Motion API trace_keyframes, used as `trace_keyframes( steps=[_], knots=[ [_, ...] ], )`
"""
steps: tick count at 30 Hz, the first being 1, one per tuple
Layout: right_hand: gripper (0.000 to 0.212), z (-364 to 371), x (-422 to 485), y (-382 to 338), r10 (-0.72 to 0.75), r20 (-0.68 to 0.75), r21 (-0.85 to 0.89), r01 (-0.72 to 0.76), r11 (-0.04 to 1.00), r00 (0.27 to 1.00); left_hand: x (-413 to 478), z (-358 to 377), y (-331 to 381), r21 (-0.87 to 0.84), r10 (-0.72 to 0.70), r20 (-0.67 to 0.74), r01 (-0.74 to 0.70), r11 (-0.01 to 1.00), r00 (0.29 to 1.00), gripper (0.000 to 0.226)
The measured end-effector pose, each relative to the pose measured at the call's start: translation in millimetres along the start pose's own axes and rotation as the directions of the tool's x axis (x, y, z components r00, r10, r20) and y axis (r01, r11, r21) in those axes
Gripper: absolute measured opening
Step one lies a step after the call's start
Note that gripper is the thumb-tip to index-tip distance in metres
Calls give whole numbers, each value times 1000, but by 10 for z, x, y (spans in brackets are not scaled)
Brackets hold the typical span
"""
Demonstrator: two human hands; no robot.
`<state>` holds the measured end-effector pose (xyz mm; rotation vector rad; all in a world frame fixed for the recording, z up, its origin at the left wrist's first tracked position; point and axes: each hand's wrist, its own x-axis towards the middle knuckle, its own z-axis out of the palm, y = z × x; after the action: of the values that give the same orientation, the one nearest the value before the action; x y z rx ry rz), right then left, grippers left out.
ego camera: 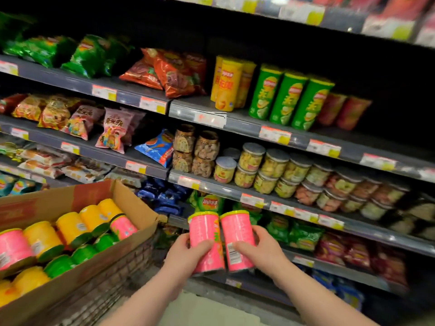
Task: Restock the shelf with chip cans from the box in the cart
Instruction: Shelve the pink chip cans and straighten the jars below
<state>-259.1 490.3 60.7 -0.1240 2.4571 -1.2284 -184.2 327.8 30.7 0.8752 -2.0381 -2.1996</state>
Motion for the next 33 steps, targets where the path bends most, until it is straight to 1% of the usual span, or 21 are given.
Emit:
trace_keyframes(
  steps=[4, 8, 12, 14, 17, 19, 21, 24, 30, 33],
  knots=[
    [62, -621, -36, 304, -10, -67, 20, 12, 1000, 998, -57, 667, 112, 36, 9, 59, -11, 999, 998, 40],
    [67, -1198, -37, 536, -8, -117, 70, 16, 997, 993, -118, 1272, 277, 23, 21, 118, -24, 999, 993, 41],
    [62, -1722, -47, 660, -48, -168, 64, 60, 996, 985, -129, 1769, 429, 16, 61, 143, -64, 998, 988, 46],
    [63, -1932, -58, 698, -55, -166, 102, 73, 992, 985, -145, 1964, 520, 3, 71, 172, -72, 997, 983, 44],
    [68, -2195, -41, 696, -67, -176, 138, 91, 986, 982, -145, 2182, 686, -10, 95, 203, -95, 995, 974, 40],
    [65, -2343, 16, 683, -88, -209, 148, 121, 982, 974, -120, 2288, 806, -11, 121, 216, -121, 993, 969, 39],
    [60, -2474, 85, 654, -107, -227, 157, 145, 977, 968, -73, 2369, 923, -12, 139, 223, -139, 990, 965, 43],
    [60, -2658, 228, 604, -121, -269, 177, 172, 969, 956, 48, 2478, 1082, -10, 161, 248, -163, 986, 955, 49],
    [64, -3040, 578, 376, -154, -419, 153, 237, 959, 895, 460, 2677, 1387, -19, 206, 287, -210, 978, 935, 44],
    [67, -3244, 785, 179, -159, -471, 151, 257, 955, 868, 701, 2764, 1578, -32, 239, 307, -241, 970, 921, 43]
  ],
)
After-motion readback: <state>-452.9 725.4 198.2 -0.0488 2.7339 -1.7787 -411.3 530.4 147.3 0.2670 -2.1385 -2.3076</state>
